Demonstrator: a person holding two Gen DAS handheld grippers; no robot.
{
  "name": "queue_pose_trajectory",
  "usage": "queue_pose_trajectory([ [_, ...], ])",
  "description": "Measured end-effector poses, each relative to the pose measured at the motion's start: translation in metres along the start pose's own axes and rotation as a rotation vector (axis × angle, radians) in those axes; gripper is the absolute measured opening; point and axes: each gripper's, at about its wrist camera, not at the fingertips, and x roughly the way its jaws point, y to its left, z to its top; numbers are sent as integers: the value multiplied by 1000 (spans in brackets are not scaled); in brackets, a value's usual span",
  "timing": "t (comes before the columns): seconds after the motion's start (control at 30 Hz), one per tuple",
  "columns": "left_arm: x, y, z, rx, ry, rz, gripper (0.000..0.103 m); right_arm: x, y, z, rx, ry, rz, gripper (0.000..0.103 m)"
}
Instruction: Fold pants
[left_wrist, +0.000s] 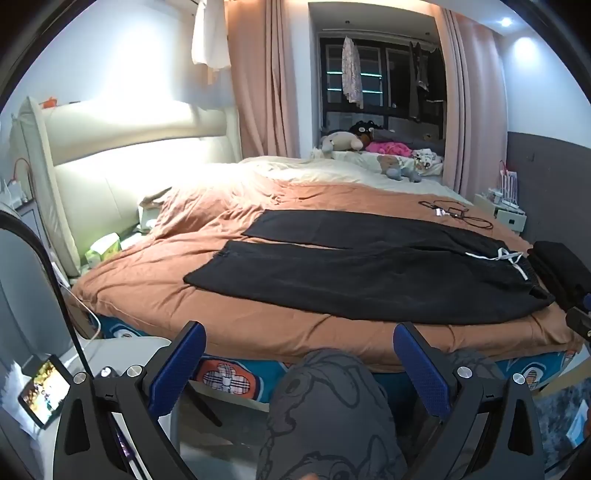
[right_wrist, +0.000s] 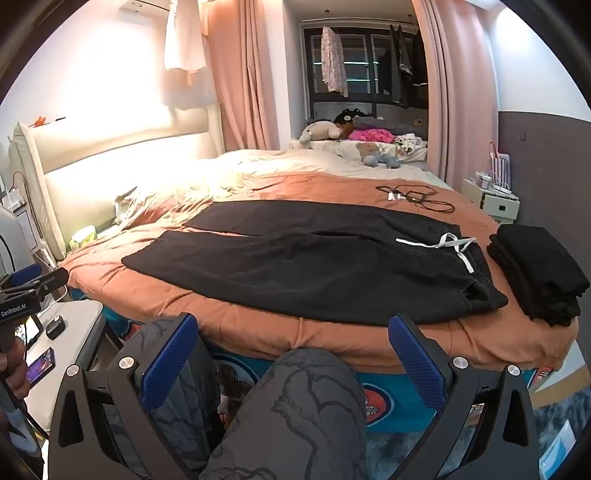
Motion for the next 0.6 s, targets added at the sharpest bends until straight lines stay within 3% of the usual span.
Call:
queue_pose_trajectory([
  [0.27, 0, 9, -1, -13, 2, -41, 102, 1, -1, -2, 2, 15, 2, 103],
  [0.6, -6, 2, -3, -13, -22, -27, 102, 0, -2, -2, 3, 6, -1, 103],
])
